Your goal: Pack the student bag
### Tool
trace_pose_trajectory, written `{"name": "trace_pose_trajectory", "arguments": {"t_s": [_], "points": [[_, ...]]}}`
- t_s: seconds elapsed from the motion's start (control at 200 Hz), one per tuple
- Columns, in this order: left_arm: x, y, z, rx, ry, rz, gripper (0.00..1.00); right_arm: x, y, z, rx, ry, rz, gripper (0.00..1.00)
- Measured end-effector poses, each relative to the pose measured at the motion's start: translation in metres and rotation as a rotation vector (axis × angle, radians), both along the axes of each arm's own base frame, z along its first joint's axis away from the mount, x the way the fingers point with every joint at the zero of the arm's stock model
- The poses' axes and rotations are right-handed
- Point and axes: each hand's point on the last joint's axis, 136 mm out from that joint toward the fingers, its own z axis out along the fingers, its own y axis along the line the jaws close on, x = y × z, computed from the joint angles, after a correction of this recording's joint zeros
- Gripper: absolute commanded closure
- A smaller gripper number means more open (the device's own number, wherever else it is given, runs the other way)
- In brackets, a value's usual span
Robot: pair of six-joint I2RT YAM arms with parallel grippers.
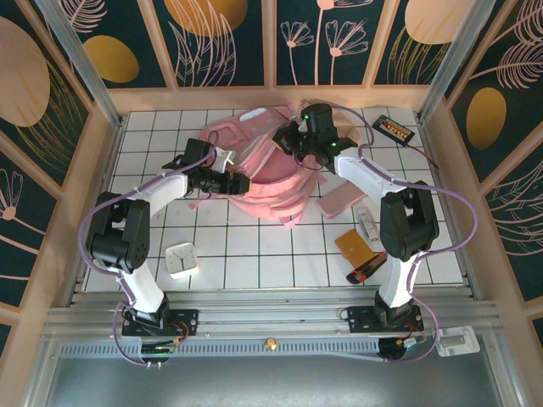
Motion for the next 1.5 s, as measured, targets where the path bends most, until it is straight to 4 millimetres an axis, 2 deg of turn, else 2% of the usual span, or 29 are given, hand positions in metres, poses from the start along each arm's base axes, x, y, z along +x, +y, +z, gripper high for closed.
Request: {"name": "trace_pose_trajectory", "arguments": {"t_s": [0.16, 0.4, 0.535, 0.6, 0.721, 0.811, 0.911, 1.351, 1.436, 1.496], "points": [[-0.001, -0.001, 0.0, -0.012, 0.005, -0.009, 0.37, 0.0, 0.0, 0.0, 0.0, 0.0, 0.0, 1.0], [-0.003, -0.003, -0.001, -0.024, 0.008, -0.027, 0.5, 0.0, 0.0, 0.0, -0.003, -0.002, -0.004, 1.0], [-0.003, -0.003, -0.002, -0.02, 0.003, -0.035, 0.61, 0.001, 0.001, 0.001, -0.004, -0.005, -0.007, 1.0], [-0.003, -0.003, -0.004, -0.017, 0.003, -0.039, 0.63, 0.001, 0.001, 0.001, -0.005, -0.007, -0.008, 1.0], [-0.004, -0.003, -0.007, -0.011, 0.005, -0.045, 0.76, 0.0, 0.002, 0.001, -0.008, -0.006, -0.007, 1.0], [-0.005, -0.003, -0.008, -0.004, -0.001, -0.052, 0.92, 0.0, 0.002, 0.001, -0.009, -0.005, -0.008, 1.0], [-0.005, -0.002, -0.011, 0.004, 0.002, -0.055, 1.0, 0.0, 0.002, 0.001, -0.01, -0.004, -0.009, 1.0], [-0.007, 0.008, -0.017, 0.074, 0.002, -0.062, 1.0, -0.002, 0.0, -0.005, -0.04, -0.002, -0.003, 1.0], [-0.006, 0.011, -0.014, 0.075, -0.007, -0.06, 0.8, -0.002, -0.001, -0.007, -0.042, 0.002, -0.004, 1.0], [-0.007, 0.014, -0.013, 0.073, -0.01, -0.058, 0.73, -0.001, -0.002, -0.007, -0.045, 0.002, -0.004, 1.0]]}}
